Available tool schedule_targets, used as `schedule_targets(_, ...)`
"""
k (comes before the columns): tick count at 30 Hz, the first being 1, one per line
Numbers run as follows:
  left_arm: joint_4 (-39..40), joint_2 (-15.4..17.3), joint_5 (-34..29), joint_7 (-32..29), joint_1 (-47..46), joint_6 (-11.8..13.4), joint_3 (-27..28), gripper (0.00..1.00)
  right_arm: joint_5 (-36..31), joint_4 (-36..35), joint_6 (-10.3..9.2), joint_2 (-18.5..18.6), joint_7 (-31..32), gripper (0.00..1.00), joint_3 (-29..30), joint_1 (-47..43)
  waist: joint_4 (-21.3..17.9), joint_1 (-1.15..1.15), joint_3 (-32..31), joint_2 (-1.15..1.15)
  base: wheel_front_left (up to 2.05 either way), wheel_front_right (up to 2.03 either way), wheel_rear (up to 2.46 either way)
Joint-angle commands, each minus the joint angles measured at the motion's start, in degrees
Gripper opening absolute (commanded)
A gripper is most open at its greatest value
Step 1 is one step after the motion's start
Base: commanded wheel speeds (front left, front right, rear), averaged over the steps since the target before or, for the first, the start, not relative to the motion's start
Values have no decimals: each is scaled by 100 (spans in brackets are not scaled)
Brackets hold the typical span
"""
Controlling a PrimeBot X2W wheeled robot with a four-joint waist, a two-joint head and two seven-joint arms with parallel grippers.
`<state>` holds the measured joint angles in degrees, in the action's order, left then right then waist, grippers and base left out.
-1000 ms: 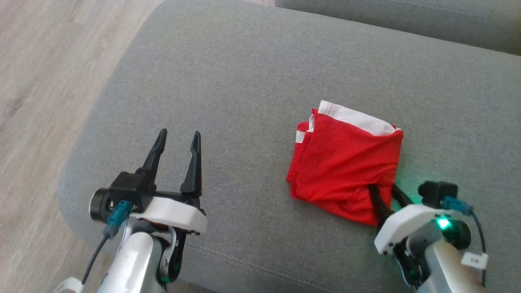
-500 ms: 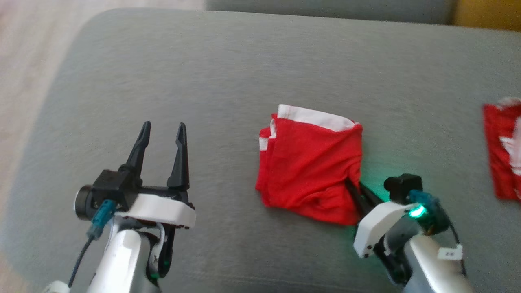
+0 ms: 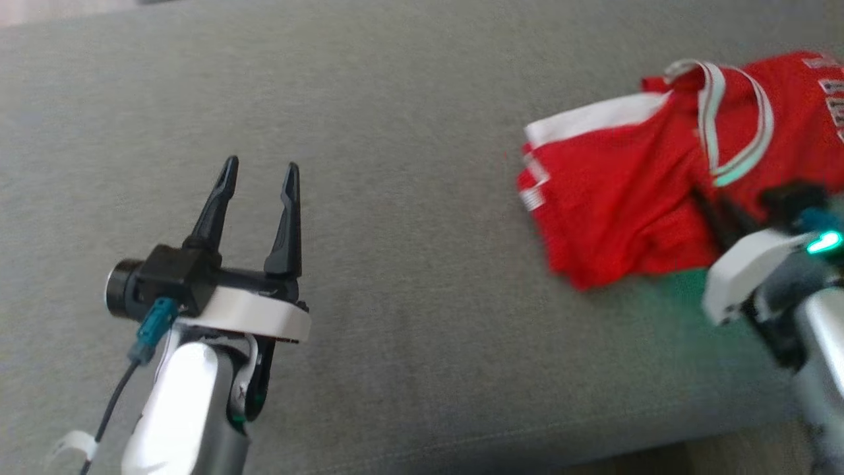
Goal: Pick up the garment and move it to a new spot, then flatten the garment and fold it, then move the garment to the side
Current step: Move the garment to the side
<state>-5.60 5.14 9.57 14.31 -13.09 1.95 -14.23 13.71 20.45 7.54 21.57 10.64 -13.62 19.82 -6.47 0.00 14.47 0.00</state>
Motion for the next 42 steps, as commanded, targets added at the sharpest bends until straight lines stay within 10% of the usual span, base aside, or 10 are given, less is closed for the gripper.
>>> schedule_targets(1,211,109,-81,69,-238,-10,164,100,50,-215,-5,185,10,0,31,189,-295,0,287,0,0,0,0)
schedule_targets(12,269,251,-178,23,-597,-113,28,100,60,218,-5,525,56,0,1560,1216,-594,0,870,0,0,0,0)
schedule_targets(26,270,392,-226,-27,-876,-209,-124,100,-99,1549,-5,-255,-312,0,3063,2031,-712,0,1412,0,0,0,0)
schedule_targets(27,272,397,-230,-34,-887,-210,-136,100,-163,1634,-5,-323,-328,3,3154,2057,-717,0,1419,0,0,0,0)
schedule_targets(28,276,403,-232,-42,-898,-212,-146,100,-223,1686,-5,-384,-361,37,3202,2087,-720,0,1425,0,0,0,0)
schedule_targets(29,280,413,-232,-49,-906,-213,-150,100,-263,1717,-5,-447,-406,47,3226,2116,-728,0,1425,0,0,0,0)
schedule_targets(30,279,429,-225,-56,-910,-216,-148,100,-302,1754,-5,-499,-437,88,3235,2132,-738,0,1418,0,0,0,0)
schedule_targets(31,272,446,-216,-58,-905,-216,-140,100,-335,1772,-5,-550,-479,100,3212,2141,-754,0,1398,0,0,0,0)
schedule_targets(42,153,458,-76,-60,-587,-138,-125,100,-632,982,-5,-853,-983,100,3079,1608,-789,0,833,0,0,0,0)
